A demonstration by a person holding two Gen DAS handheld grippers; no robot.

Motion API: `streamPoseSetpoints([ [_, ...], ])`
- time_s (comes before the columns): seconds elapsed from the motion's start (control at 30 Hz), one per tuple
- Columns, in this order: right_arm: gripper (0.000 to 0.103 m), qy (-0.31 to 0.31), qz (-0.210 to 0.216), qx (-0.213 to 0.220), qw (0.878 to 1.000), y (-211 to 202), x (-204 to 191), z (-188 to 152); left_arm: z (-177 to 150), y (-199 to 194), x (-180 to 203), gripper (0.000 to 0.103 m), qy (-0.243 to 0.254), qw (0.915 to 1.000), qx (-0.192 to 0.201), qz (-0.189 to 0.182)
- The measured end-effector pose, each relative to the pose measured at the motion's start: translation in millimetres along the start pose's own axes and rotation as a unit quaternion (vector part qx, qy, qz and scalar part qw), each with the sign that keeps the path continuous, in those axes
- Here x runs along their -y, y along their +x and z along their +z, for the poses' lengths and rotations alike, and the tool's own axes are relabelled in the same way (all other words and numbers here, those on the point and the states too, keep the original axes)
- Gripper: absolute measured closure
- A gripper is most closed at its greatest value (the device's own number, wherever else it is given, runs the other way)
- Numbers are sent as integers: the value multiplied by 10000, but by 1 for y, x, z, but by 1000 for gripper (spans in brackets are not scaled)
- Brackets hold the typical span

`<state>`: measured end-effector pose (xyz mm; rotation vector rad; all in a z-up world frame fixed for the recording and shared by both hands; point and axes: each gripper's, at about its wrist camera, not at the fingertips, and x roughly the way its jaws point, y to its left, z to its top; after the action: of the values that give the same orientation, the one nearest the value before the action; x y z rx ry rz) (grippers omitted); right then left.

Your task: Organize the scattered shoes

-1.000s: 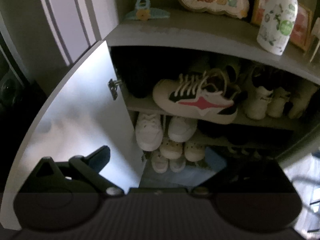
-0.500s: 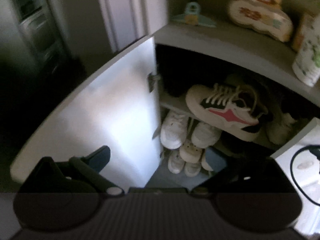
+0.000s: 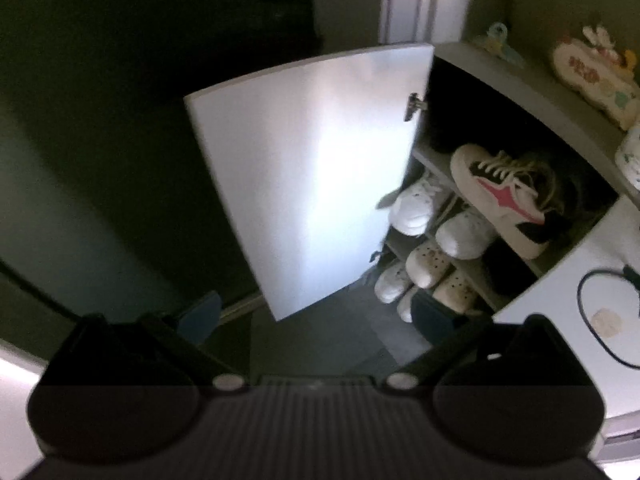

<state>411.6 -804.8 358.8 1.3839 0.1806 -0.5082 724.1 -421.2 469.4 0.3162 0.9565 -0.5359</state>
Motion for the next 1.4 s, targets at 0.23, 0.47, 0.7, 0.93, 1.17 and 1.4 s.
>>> streamPoseSetpoints([
  [0.23, 37, -1361, -146, -567, 9890, -46, -44, -96, -72, -49, -67, 1, -439, 9987, 212, 158],
  [0.47, 36, -2621, -309, -1044, 9589, -99, -90, -220, -146, -99, -103, 1, -297, 9974, 645, 123],
  [0.7, 36, -3284, -11, -1403, 9341, -145, -112, -272, -227, -160, -114, 1, -559, 9963, 628, 192],
  [0.93, 36, -4077, 321, -1879, 8930, -178, -123, -288, -306, -203, -93, 1, -1227, 9874, 607, 793],
  [1.17, 36, -5007, 1003, -2604, 8194, -223, -90, -273, -382, -238, -18, 1, -1822, 9693, 413, 1601],
  [1.4, 36, -5105, 583, -2342, 8253, -285, -48, -270, -434, -281, -41, 0, -2135, 9628, 204, 1641],
])
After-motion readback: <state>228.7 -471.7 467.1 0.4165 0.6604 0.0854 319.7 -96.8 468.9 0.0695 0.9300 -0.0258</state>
